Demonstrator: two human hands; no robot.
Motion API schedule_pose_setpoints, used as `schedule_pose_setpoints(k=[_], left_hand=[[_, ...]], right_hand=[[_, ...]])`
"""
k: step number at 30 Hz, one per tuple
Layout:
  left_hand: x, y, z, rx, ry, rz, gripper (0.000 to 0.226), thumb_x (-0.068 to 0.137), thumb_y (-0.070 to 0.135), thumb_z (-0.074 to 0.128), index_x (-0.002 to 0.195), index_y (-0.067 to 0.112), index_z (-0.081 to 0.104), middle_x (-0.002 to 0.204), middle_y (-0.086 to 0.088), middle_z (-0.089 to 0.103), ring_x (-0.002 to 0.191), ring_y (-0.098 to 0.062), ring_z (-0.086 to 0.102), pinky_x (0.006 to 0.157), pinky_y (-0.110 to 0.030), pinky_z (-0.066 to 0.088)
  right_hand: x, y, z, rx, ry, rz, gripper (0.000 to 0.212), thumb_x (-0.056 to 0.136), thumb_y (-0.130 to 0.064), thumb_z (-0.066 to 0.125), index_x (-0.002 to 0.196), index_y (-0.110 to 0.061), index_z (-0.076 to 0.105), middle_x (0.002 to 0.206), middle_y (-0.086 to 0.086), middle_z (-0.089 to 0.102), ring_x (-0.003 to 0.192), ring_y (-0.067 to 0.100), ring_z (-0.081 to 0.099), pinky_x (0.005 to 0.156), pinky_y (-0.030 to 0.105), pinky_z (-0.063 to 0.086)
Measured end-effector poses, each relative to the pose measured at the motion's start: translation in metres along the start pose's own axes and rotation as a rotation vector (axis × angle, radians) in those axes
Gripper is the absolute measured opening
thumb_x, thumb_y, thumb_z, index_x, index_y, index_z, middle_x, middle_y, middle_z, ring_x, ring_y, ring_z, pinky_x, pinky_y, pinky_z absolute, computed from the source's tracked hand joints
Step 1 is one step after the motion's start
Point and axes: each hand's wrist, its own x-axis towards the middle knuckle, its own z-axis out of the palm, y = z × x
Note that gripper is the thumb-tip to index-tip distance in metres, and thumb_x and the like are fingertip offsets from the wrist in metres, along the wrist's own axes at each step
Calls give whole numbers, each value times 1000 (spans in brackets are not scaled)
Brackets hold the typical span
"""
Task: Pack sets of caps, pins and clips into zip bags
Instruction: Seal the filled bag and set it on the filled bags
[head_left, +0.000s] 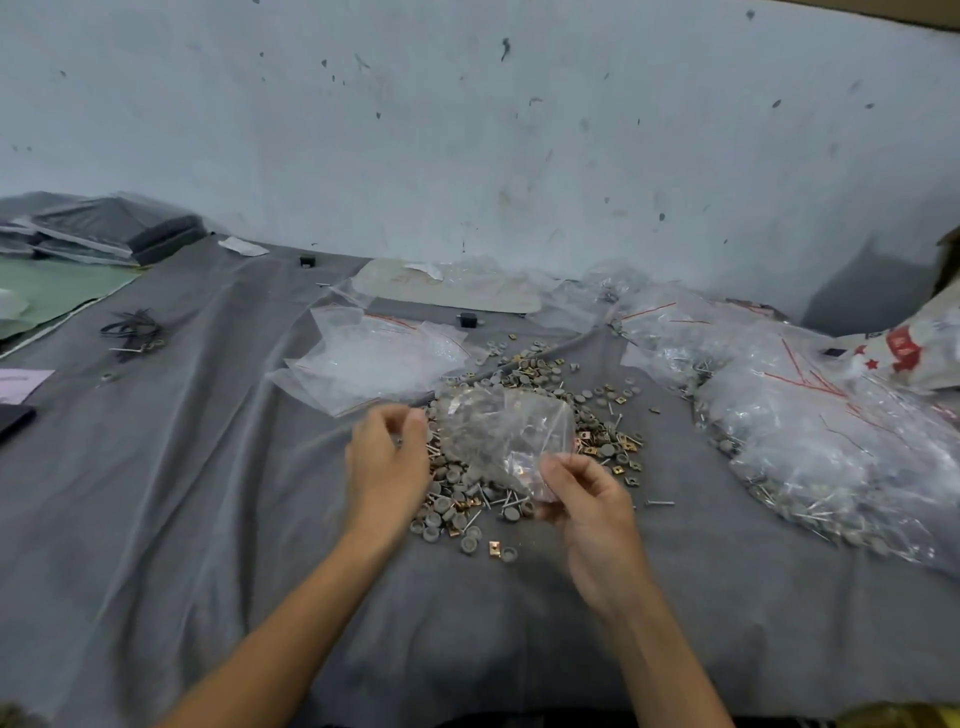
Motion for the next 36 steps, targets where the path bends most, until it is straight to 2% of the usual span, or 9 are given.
schedule_pose_setpoints(k=[2,5,11,16,19,24,29,32,36], left_hand=[[-13,10,-1,55,124,162,13,91,52,54,90,39,54,95,18,57,94,-8,50,78,-19,38],[-28,27,8,7,-291,207,42,75,76,63,97,41,58,86,15,62,76,-2,57,65,-20,45],[-28,44,7,-76,-413,222,15,86,26,61,73,23,67,67,6,66,64,-13,60,67,-40,51],[-26,47,-2,13,-360,163,28,89,15,53,68,23,69,64,7,68,57,-8,58,57,-29,44],[-28,48,-3,149,-316,172,24,89,23,57,66,19,63,56,10,59,54,-9,50,56,-31,38],[-25,52,-7,-7,-505,21,24,91,7,50,79,15,69,71,2,70,63,-12,59,58,-29,46],[-9,42,-19,-398,-717,-258,23,98,9,56,100,18,77,79,-2,71,67,-12,64,60,-24,52],[-4,41,-16,-513,-646,-318,22,96,15,65,117,8,63,76,1,72,62,-9,64,53,-24,55],[-7,38,-13,-477,-560,-217,26,93,12,69,102,19,46,77,-4,72,55,-13,65,45,-19,48]], right_hand=[[-2,-1,2,-88,20,-55,14,85,-12,75,89,-6,63,78,6,63,62,13,55,58,27,50],[-6,0,9,-294,-23,-162,12,91,-9,73,87,-5,63,75,4,64,66,11,59,58,26,54],[-18,-7,15,-528,-121,-251,5,96,-17,70,99,-18,73,86,2,75,78,16,72,70,41,63],[-29,-10,18,-983,37,-561,10,92,-32,70,84,-27,66,73,-14,67,73,4,64,64,19,49],[-32,-8,25,-1139,94,-670,20,89,-29,73,87,-27,53,76,-13,61,69,7,58,65,27,47],[-38,-10,27,-974,-160,-625,22,90,-36,68,106,-33,55,92,-16,68,84,-1,63,75,13,46],[-20,-28,-3,-957,77,-442,55,93,-48,65,143,-37,46,146,-7,44,134,7,39,110,30,35],[-14,-35,-4,-259,43,61,34,99,-24,65,131,-22,55,113,2,74,99,15,69,79,27,56],[-9,-32,-10,-162,123,41,11,99,-10,64,109,-14,62,84,9,73,61,12,61,55,23,48]])
